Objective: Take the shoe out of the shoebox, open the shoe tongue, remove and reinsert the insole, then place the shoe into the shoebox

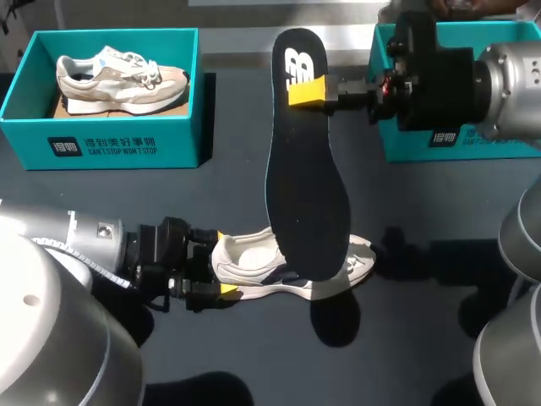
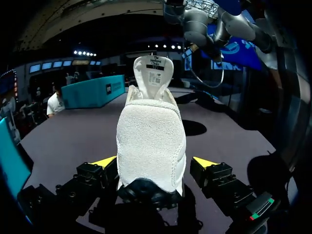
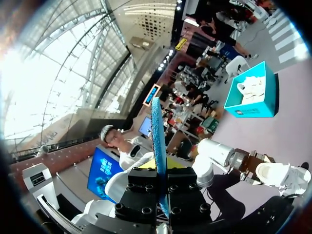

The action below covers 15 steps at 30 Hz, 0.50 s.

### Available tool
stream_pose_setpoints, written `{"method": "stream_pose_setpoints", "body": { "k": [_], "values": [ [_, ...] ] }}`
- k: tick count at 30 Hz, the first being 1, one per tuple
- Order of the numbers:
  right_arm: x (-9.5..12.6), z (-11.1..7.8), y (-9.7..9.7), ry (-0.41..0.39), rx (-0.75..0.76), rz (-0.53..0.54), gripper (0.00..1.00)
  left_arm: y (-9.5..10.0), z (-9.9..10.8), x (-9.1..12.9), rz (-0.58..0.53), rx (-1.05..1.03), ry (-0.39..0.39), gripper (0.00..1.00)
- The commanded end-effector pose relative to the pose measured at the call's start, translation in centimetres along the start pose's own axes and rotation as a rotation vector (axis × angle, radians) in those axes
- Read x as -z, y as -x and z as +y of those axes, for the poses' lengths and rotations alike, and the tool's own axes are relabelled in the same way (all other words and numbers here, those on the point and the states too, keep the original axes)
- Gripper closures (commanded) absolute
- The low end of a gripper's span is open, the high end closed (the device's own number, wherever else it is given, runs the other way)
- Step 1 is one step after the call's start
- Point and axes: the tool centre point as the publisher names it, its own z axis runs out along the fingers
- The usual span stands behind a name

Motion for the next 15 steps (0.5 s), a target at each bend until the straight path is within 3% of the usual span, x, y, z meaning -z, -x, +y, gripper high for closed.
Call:
{"method": "stream_pose_setpoints", "body": {
  "k": [1, 12, 15],
  "values": [
    [-0.3, 0.1, 0.1, -0.001, -0.001, -0.001, 1.0, -0.1, -1.4, 1.1, 0.023, 0.016, 0.112, 0.0],
    [-0.3, 0.1, 0.1, -0.001, -0.001, -0.001, 1.0, -0.1, -1.4, 1.1, 0.023, 0.016, 0.112, 0.0],
    [-0.3, 0.1, 0.1, -0.001, -0.001, -0.001, 1.0, 0.1, -3.0, 2.1, 0.028, -0.012, 0.163, 0.0]
  ]
}}
